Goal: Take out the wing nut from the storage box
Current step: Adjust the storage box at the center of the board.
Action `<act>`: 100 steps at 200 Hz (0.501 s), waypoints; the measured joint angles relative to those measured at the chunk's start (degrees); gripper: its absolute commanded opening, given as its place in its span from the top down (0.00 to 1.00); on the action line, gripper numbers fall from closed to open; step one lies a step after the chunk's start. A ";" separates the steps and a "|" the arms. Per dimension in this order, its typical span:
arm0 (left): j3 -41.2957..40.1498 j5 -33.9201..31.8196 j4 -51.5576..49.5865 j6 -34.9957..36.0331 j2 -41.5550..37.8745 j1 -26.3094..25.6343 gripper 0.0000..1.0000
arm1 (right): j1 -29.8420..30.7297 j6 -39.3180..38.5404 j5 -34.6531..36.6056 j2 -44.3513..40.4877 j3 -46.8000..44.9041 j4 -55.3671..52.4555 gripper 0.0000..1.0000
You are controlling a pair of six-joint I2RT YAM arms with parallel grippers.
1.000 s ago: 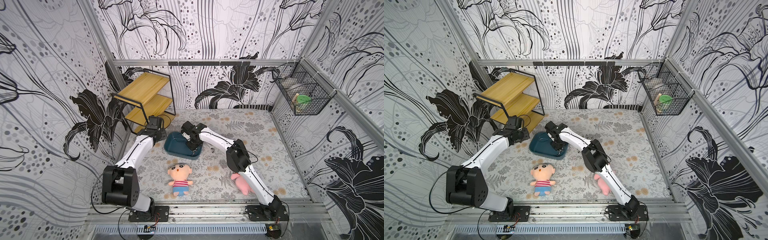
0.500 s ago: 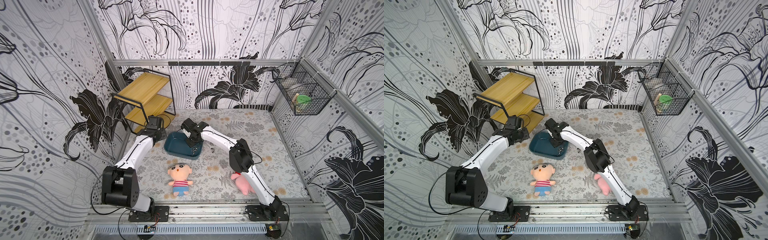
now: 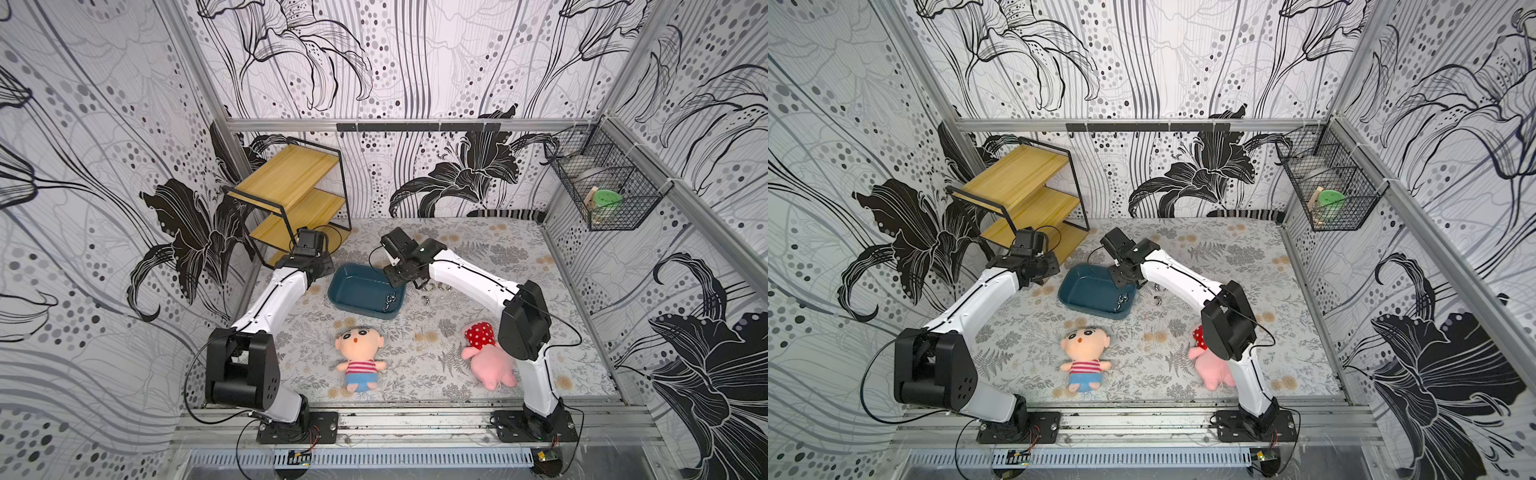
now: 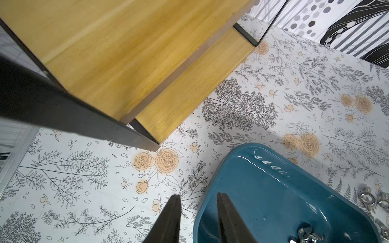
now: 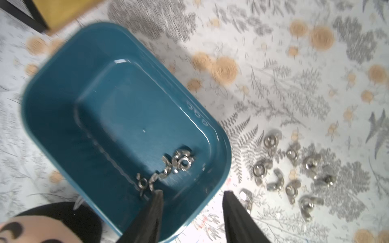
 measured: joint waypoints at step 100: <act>0.07 -0.24 0.20 0.04 0.00 -0.02 0.65 | -1.79 5.09 -1.79 5.05 -4.24 5.38 0.73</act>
